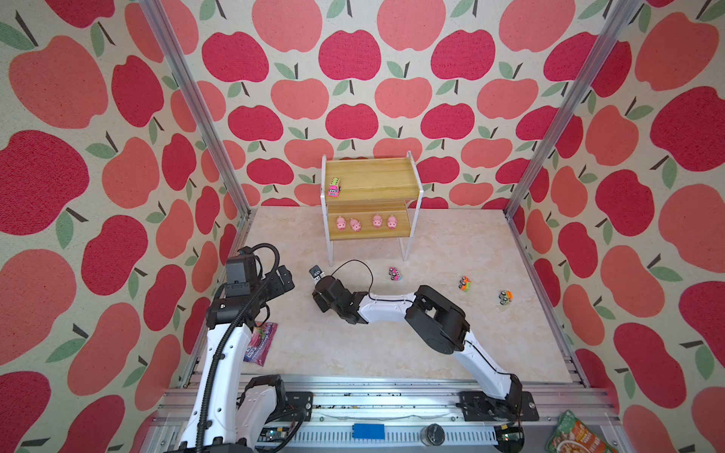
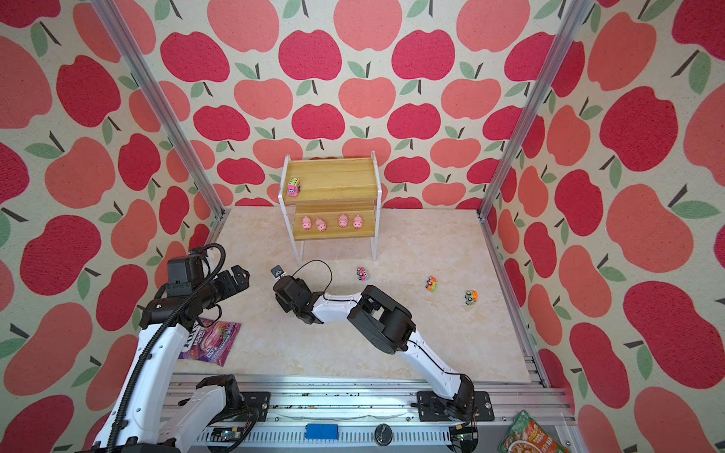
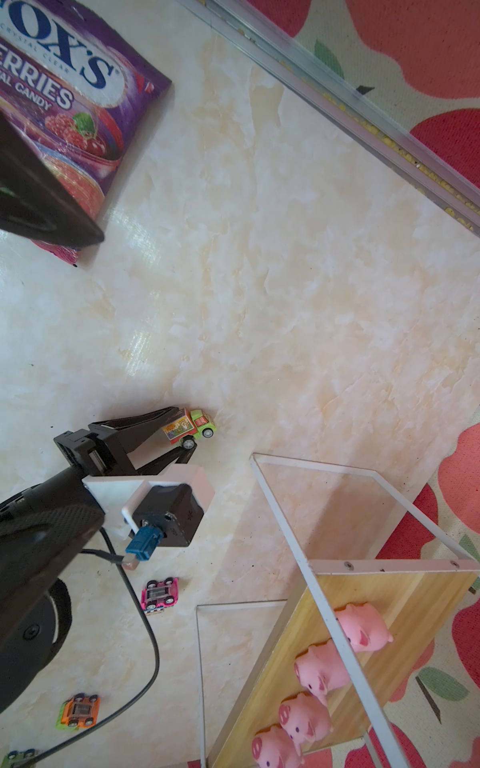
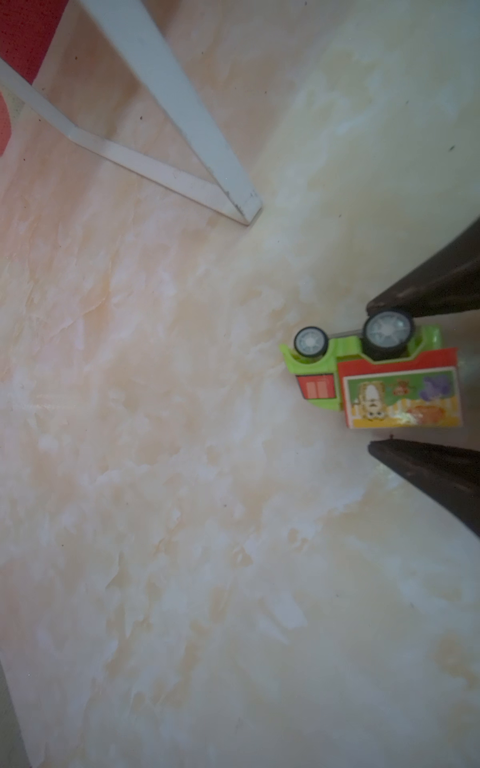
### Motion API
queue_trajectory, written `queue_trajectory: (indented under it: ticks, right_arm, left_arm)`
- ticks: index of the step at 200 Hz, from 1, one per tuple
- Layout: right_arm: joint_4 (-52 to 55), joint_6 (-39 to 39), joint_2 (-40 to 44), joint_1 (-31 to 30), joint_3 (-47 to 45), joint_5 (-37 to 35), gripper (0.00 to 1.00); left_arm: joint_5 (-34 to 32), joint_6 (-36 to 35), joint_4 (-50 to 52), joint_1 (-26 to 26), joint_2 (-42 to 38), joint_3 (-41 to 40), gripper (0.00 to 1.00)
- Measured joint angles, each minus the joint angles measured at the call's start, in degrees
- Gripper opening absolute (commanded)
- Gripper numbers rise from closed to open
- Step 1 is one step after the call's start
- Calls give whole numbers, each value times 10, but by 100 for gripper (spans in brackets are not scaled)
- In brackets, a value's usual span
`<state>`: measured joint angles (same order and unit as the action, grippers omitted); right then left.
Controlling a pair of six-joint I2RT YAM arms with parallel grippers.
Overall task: Organize plastic toys on shelves
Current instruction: Pick up the plastic toy from the center of the table, then place the plastic toy at the center of the table.
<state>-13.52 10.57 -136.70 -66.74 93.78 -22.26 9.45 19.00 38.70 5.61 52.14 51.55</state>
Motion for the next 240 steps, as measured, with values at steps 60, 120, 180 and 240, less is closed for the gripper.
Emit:
queue_trajectory:
  ticks: [60, 120, 180, 240]
  right_arm:
    - [-87, -2, 88, 1, -148, 65, 29]
    - [-108, -4, 241, 1, -287, 146, 29]
    - [-91, 39, 287, 23, -385, 259, 33]
    - [-79, 132, 319, 53, -440, 339, 34]
  left_arm:
    - [-1, 0, -1, -10, 0, -5, 99]
    - [-11, -5, -1, -44, 13, -6, 99]
    - [-15, -7, 0, -81, 39, -6, 99]
    - [-15, -10, -1, -93, 52, -6, 99]
